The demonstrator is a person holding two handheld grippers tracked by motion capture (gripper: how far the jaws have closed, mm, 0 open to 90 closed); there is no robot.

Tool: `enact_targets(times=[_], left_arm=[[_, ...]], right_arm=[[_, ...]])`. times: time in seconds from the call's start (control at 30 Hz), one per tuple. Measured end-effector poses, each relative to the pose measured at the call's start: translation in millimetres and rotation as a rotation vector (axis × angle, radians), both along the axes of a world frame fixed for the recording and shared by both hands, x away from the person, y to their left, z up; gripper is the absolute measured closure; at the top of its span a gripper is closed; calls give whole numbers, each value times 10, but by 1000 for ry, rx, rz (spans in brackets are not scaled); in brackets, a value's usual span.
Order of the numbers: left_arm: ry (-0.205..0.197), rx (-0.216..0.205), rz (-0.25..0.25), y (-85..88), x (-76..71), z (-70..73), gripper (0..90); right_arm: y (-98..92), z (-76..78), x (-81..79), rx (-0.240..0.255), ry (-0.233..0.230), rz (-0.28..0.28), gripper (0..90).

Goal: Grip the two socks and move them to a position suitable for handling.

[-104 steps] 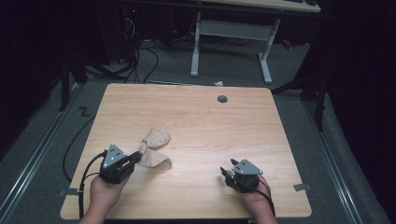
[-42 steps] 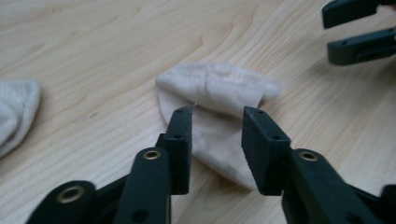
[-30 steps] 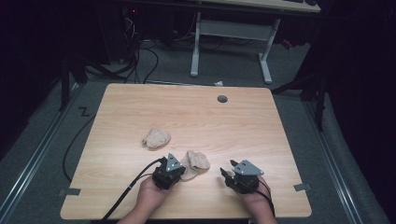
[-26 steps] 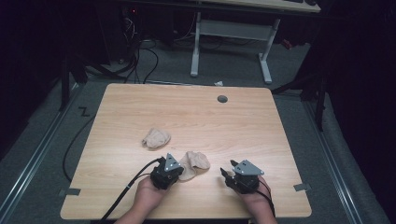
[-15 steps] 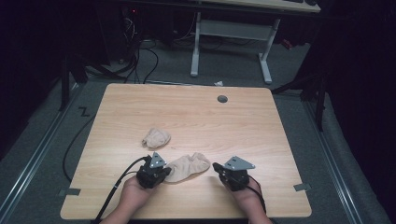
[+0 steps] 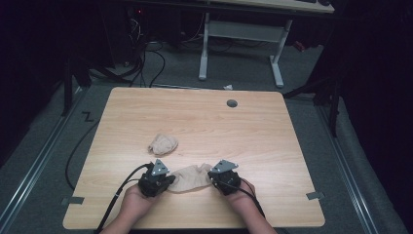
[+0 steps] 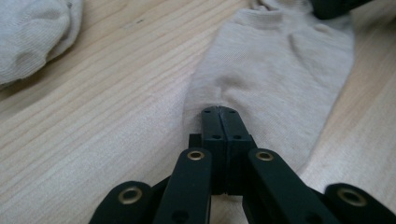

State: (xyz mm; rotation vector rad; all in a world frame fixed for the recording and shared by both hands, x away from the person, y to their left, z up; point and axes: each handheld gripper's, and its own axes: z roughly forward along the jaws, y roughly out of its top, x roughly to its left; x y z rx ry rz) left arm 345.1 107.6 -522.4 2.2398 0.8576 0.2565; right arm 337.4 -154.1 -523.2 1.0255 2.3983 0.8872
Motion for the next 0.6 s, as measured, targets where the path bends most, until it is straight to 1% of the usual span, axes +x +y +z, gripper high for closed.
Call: enact_targets(times=[0.1,0.2,0.23,0.3,0.33,0.37,0.4,0.43,0.47,0.5,0.53,0.57,0.6], left_arm=[[32,-4,-26,5,-49,13,892],[31,14,-54,6,-138,25,891],[31,15,-60,9,-162,27,888],[32,11,-66,21,-184,32,879],[20,1,-56,44,-192,39,841],[20,1,-56,44,-192,39,835],[0,-13,-42,76,-179,57,835],[-22,-22,-21,108,-157,78,819],[-62,-25,32,182,-84,116,780],[-62,-25,32,182,-84,116,777],[-81,-6,120,282,51,142,762],[-74,-19,150,339,123,160,760],[-74,-19,150,339,123,160,760]], right_arm=[[-65,-16,-201,33,4,14,900],[-86,-17,-379,39,6,36,899],[-92,-16,-419,40,8,41,898],[-98,-14,-446,42,12,45,891],[-128,17,-466,61,-19,51,847],[-128,17,-466,61,-19,51,847],[-147,44,-466,83,-32,43,842],[-192,91,-451,122,-58,24,834],[-266,140,-426,166,-78,-7,827],[-266,140,-426,166,-78,-7,827],[-317,141,-407,173,-86,-24,825],[-331,136,-401,173,-83,-29,822],[-331,136,-401,173,-83,-29,822]])
